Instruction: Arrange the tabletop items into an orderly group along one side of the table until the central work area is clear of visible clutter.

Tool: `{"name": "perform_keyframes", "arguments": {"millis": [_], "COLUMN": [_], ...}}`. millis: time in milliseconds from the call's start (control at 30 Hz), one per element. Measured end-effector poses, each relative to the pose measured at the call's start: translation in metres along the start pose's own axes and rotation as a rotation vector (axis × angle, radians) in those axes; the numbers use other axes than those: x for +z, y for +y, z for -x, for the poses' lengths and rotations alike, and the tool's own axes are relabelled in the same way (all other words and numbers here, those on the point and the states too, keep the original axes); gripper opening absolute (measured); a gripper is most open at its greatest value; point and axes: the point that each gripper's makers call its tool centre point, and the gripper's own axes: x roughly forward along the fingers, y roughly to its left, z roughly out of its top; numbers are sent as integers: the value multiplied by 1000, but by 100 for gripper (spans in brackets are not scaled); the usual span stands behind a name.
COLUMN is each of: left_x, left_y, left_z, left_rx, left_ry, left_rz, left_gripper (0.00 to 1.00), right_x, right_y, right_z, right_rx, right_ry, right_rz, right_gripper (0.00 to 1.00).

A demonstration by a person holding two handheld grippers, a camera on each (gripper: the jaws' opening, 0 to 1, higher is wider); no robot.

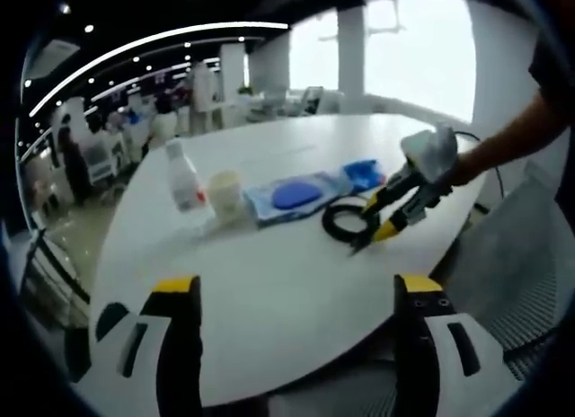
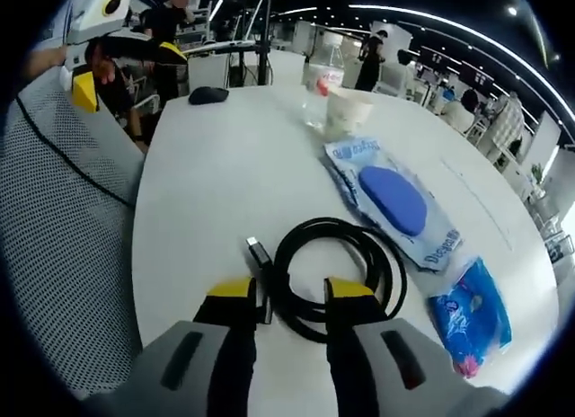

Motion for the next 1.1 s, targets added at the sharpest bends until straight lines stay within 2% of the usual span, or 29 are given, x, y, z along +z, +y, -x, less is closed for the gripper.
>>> {"name": "perform_keyframes", "arguments": {"millis": [133, 233, 400, 567, 667, 833, 1100], "left_x": [-2, -2, -2, -3, -3, -3, -4], "left_y": [-1, -1, -1, -2, -2, -1, -1], "left_z": [0, 0, 0, 0, 0, -1, -1], "left_rx": [-3, -3, -4, -6, -7, -5, -6], "left_ry": [12, 14, 17, 21, 22, 20, 25], "left_rz": [6, 5, 6, 9, 9, 13, 15], "left_gripper": [83, 83, 83, 83, 82, 82, 81], "right_x": [-2, -6, -5, -6, -2, -3, -3], "right_y": [6, 4, 7, 11, 14, 16, 19], "right_z": [-1, -5, -7, -15, -16, -18, -18], "right_rx": [40, 43, 62, 85, 99, 116, 127], "right_ry": [0, 3, -7, 24, 21, 16, -1], "right_rz": [-7, 10, -11, -6, -5, -44, 36], "right_gripper": [24, 22, 19, 18, 14, 12, 10]}}
